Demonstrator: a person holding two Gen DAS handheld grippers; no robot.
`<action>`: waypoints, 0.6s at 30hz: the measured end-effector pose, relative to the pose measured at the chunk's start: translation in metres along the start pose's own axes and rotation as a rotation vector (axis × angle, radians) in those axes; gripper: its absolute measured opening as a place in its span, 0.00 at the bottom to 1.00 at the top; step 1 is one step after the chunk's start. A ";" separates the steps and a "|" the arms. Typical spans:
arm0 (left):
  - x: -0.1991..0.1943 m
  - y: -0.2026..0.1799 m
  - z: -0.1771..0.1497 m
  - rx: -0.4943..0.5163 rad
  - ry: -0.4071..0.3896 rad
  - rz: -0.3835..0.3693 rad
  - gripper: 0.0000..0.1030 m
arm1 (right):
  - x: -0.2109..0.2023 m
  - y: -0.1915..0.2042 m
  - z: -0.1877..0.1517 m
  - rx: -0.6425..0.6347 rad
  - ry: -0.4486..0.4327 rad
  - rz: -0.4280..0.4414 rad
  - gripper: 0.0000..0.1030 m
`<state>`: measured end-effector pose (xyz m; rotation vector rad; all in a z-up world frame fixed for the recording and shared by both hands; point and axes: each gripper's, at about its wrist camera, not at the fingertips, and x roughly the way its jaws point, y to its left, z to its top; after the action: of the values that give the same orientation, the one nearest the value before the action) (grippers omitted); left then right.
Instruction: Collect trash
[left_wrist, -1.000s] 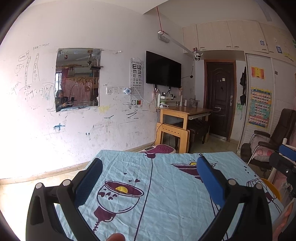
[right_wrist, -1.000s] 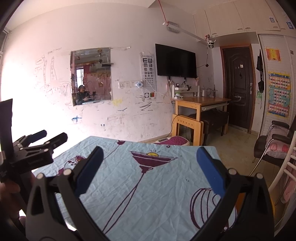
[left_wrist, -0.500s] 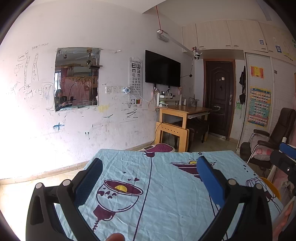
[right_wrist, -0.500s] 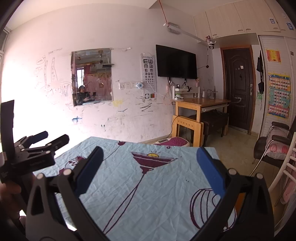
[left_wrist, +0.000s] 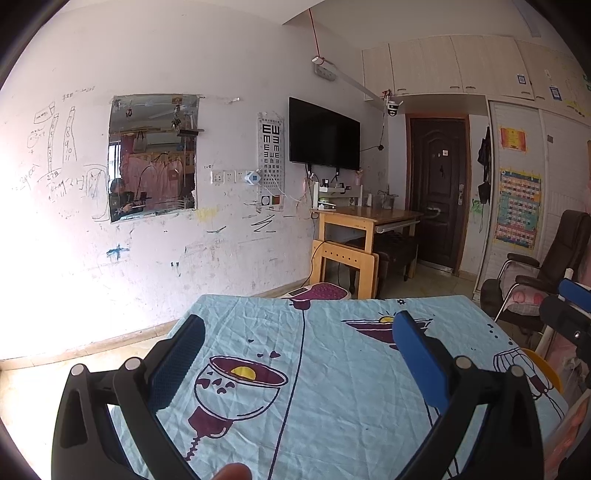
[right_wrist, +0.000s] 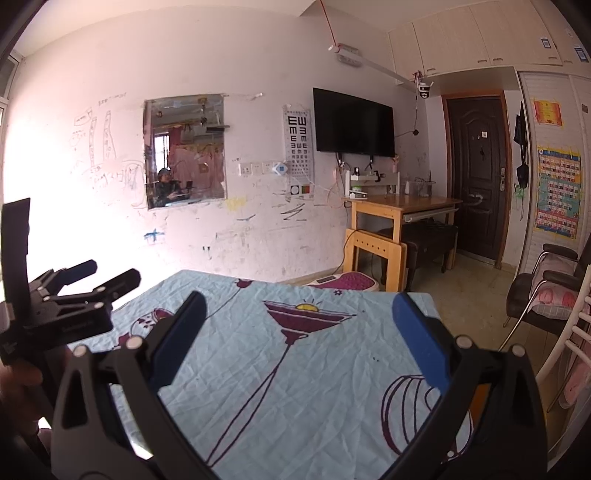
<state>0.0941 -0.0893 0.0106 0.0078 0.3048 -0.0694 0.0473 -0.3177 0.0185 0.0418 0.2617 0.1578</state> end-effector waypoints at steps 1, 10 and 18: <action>0.000 0.000 0.000 -0.001 0.002 -0.003 0.94 | 0.000 0.000 0.000 -0.001 0.000 0.000 0.94; 0.002 0.004 0.000 -0.023 0.014 -0.009 0.94 | 0.000 0.000 0.000 -0.004 0.003 0.001 0.94; 0.003 0.003 -0.002 -0.013 0.020 -0.012 0.94 | 0.001 0.001 0.000 -0.004 0.003 0.002 0.94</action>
<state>0.0963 -0.0867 0.0081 -0.0061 0.3253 -0.0789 0.0481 -0.3168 0.0184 0.0374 0.2646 0.1604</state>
